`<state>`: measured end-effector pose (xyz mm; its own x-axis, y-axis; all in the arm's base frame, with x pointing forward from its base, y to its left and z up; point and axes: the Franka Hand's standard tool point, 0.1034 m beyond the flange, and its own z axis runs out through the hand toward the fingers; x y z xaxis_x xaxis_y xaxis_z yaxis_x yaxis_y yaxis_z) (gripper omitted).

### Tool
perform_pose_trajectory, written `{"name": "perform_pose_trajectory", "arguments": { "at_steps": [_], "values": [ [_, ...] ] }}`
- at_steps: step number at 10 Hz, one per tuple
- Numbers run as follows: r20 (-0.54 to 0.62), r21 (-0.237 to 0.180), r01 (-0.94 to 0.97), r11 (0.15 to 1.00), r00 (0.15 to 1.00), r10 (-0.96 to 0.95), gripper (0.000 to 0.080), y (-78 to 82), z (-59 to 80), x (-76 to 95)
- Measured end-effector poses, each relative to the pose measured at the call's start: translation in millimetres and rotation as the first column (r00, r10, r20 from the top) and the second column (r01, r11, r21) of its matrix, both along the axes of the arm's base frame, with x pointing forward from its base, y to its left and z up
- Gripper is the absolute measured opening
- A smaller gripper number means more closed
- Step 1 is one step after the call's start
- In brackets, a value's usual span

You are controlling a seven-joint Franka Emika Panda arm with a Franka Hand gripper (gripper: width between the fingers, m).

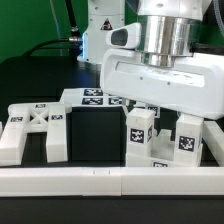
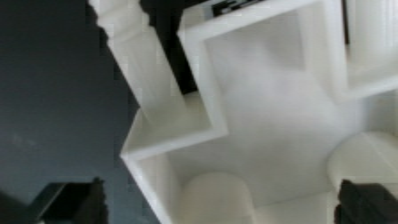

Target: Assemble chair

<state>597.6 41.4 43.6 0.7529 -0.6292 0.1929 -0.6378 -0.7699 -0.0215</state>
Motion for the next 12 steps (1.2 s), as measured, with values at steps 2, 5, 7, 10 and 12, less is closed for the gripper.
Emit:
{"name": "perform_pose_trajectory", "arguments": {
  "at_steps": [2,5,7,10,12],
  "values": [
    [-0.021,-0.003,-0.123,0.992,0.992,0.123,0.0649,0.1,19.3,2.5],
    [-0.021,-0.005,-0.233,0.972,0.972,0.233,0.0649,-10.8,31.8,6.5],
    [-0.023,-0.006,-0.239,0.971,0.971,0.238,0.0649,-10.0,30.6,5.9],
    [-0.018,-0.031,-0.291,0.956,0.957,0.290,0.0649,-12.0,16.8,-4.1],
    [-0.017,-0.049,-0.305,0.951,0.952,0.305,0.0649,-8.6,0.1,-9.2]
  ]
}}
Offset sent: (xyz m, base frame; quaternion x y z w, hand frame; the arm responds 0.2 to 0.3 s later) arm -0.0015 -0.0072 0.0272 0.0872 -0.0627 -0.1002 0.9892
